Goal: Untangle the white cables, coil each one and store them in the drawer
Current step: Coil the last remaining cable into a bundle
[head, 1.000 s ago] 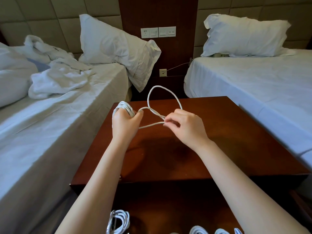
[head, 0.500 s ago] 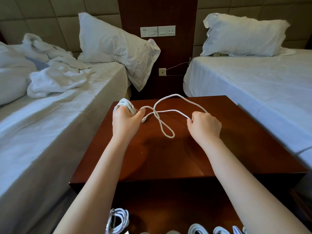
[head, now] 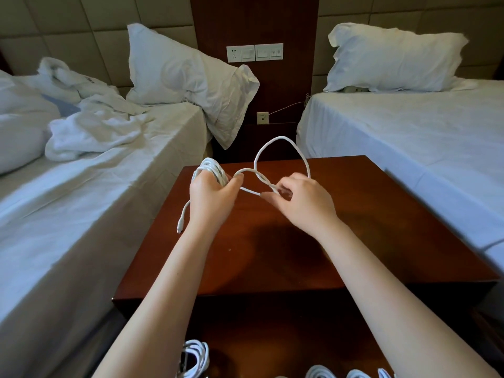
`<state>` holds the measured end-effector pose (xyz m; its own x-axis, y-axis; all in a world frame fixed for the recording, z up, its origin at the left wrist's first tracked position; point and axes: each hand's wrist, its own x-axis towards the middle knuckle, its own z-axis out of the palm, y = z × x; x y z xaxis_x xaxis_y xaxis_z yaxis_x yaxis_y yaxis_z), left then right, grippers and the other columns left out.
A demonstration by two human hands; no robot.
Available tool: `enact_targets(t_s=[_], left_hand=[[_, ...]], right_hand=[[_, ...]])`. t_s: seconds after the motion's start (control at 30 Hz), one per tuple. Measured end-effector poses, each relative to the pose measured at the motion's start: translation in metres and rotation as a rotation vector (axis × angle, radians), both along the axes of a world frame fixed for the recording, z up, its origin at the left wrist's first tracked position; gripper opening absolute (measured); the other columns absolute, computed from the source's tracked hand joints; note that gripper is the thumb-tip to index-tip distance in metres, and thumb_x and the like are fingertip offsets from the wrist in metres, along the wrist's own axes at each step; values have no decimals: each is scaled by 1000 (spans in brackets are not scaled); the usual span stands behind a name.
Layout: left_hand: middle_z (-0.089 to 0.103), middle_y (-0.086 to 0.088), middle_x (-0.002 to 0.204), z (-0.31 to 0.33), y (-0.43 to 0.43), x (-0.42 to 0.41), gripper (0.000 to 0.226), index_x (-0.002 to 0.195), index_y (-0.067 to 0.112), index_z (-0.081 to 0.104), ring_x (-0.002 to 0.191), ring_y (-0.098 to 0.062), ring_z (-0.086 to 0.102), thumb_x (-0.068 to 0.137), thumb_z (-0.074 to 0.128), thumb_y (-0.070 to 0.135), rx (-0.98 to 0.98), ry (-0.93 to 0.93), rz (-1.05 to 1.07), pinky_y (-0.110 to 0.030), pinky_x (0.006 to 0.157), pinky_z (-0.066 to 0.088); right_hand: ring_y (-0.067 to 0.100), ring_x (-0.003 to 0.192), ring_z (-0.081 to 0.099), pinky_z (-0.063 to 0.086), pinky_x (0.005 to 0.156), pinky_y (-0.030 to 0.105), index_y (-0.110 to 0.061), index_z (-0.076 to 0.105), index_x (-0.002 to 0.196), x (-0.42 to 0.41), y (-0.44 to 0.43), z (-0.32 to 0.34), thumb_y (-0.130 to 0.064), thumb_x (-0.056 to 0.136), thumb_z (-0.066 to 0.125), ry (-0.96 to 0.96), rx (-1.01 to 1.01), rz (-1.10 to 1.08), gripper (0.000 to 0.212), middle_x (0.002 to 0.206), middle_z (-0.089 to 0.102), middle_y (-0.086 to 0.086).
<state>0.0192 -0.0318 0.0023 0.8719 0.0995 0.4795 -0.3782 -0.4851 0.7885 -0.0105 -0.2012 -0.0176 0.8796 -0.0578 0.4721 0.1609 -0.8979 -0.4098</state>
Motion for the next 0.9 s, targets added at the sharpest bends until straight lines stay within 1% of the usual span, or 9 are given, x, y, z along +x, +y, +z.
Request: enact_targets(t_s=[0.1, 0.17, 0.23, 0.33, 0.4, 0.5, 0.57, 0.7, 0.9], left_hand=[[61, -29, 64, 1, -1, 1, 49, 65, -16, 54, 62, -40, 58, 85, 66, 27, 10, -23, 38, -33, 54, 41], [62, -26, 63, 0, -1, 1, 48, 63, -14, 55, 56, -34, 55, 85, 66, 27, 28, -18, 80, -26, 48, 36], [63, -22, 62, -2, -1, 1, 45, 59, -9, 55, 51, -22, 50, 85, 66, 26, 68, -2, 106, -19, 44, 32], [59, -14, 58, -7, -3, 2, 44, 51, 4, 47, 56, -23, 54, 85, 66, 25, 166, 8, 92, -27, 51, 37], [55, -6, 58, -9, -7, 1, 43, 50, 12, 43, 61, -22, 56, 85, 67, 23, 236, -1, 60, -27, 53, 38], [54, -3, 58, -8, -11, -1, 40, 53, 15, 43, 64, -23, 57, 85, 66, 22, 299, 6, 7, -29, 54, 40], [58, -7, 60, -6, -12, -2, 35, 57, 13, 47, 62, -25, 59, 85, 67, 21, 302, 30, -43, -33, 55, 46], [61, -11, 65, -2, -15, -5, 29, 61, 8, 52, 61, -27, 61, 84, 67, 18, 286, 49, -74, -32, 53, 46], [64, -15, 64, 21, -10, 0, 32, 61, -1, 59, 64, -29, 62, 84, 66, 21, 261, 60, -52, -44, 62, 53]], right_hand=[[10, 72, 63, 52, 62, 29, -18, 62, 78, -3, -6, 4, -51, 81, 71, 137, 370, 99, 35, 78, 66, -7], [7, 63, 65, 54, 58, 24, -14, 64, 79, -5, -6, 8, -42, 76, 78, 62, 598, 141, 32, 72, 68, -3], [9, 64, 66, 53, 57, 19, -15, 62, 88, -5, -3, 11, -34, 74, 82, -44, 711, 82, 31, 77, 68, 0], [12, 70, 70, 55, 61, 18, -20, 53, 104, -2, 3, 10, -22, 73, 84, -148, 907, 25, 44, 91, 69, 5], [16, 79, 72, 58, 68, 22, -24, 48, 106, -2, 5, 11, -15, 72, 85, -223, 1062, 11, 50, 99, 68, 9], [19, 77, 73, 57, 70, 22, -17, 49, 103, -3, 8, 16, -2, 77, 78, -318, 1353, 74, 42, 90, 70, 11], [17, 78, 73, 57, 72, 23, -9, 57, 101, -2, 10, 18, -4, 83, 74, -335, 1300, 60, 25, 86, 71, 7], [11, 81, 71, 59, 74, 25, -11, 64, 93, 9, 16, 21, -11, 91, 65, -358, 1056, 8, 2, 89, 70, 2], [6, 78, 70, 55, 70, 18, -16, 53, 99, 22, 21, 47, -3, 98, 51, -303, 1045, 103, 14, 87, 68, 1]])
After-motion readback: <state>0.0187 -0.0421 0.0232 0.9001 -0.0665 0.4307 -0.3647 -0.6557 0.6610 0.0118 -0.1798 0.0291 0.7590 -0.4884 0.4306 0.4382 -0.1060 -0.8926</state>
